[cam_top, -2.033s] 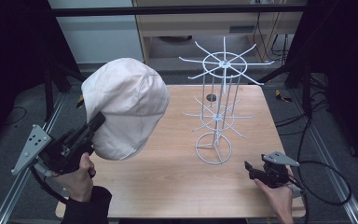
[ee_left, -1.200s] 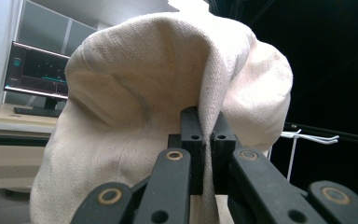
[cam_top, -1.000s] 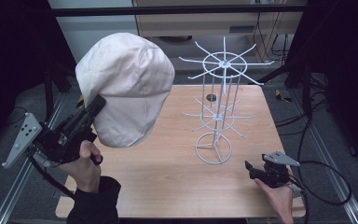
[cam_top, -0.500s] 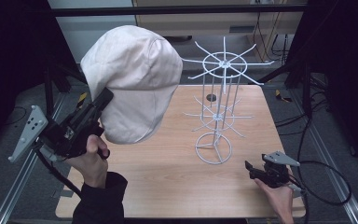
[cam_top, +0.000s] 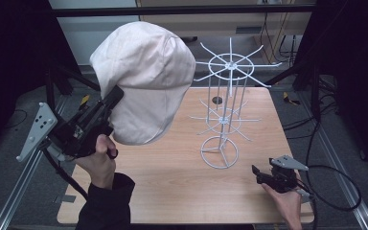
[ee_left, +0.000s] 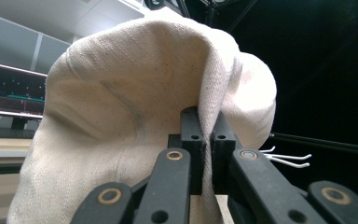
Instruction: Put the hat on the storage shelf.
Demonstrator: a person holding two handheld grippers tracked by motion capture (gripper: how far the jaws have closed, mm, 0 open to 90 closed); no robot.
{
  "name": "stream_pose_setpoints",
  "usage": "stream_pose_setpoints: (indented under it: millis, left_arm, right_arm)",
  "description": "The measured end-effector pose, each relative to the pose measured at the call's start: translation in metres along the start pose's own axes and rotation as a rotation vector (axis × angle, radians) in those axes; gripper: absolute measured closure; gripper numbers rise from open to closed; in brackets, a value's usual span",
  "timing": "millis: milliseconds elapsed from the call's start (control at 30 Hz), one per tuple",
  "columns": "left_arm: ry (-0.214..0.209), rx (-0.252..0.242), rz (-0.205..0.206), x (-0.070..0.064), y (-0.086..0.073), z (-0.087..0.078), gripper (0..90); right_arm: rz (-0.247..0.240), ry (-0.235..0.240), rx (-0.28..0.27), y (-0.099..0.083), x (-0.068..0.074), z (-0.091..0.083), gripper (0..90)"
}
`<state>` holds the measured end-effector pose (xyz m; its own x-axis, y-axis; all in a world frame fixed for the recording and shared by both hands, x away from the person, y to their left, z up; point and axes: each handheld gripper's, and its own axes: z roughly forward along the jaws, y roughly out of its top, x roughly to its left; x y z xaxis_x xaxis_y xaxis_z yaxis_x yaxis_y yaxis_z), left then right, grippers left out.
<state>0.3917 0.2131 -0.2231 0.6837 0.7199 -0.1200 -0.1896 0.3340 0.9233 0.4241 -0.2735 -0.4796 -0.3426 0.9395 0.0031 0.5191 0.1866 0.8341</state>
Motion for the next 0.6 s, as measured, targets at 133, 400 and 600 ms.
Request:
stream_pose_setpoints:
  millis: [133, 400, 600]
  left_arm:
    - [-0.005, -0.005, 0.003, -0.001, 0.004, 0.001, 87.8]
    - [-0.031, -0.025, 0.008, -0.007, 0.010, 0.005, 87.8]
    - [-0.055, -0.015, 0.017, -0.014, 0.011, 0.015, 87.8]
  right_arm:
    - [-0.008, -0.005, -0.002, 0.000, 0.000, 0.000, 26.6]
    - [-0.008, -0.006, -0.001, 0.000, 0.000, 0.001, 26.6]
    - [0.000, 0.000, -0.001, 0.000, 0.000, 0.000, 26.5]
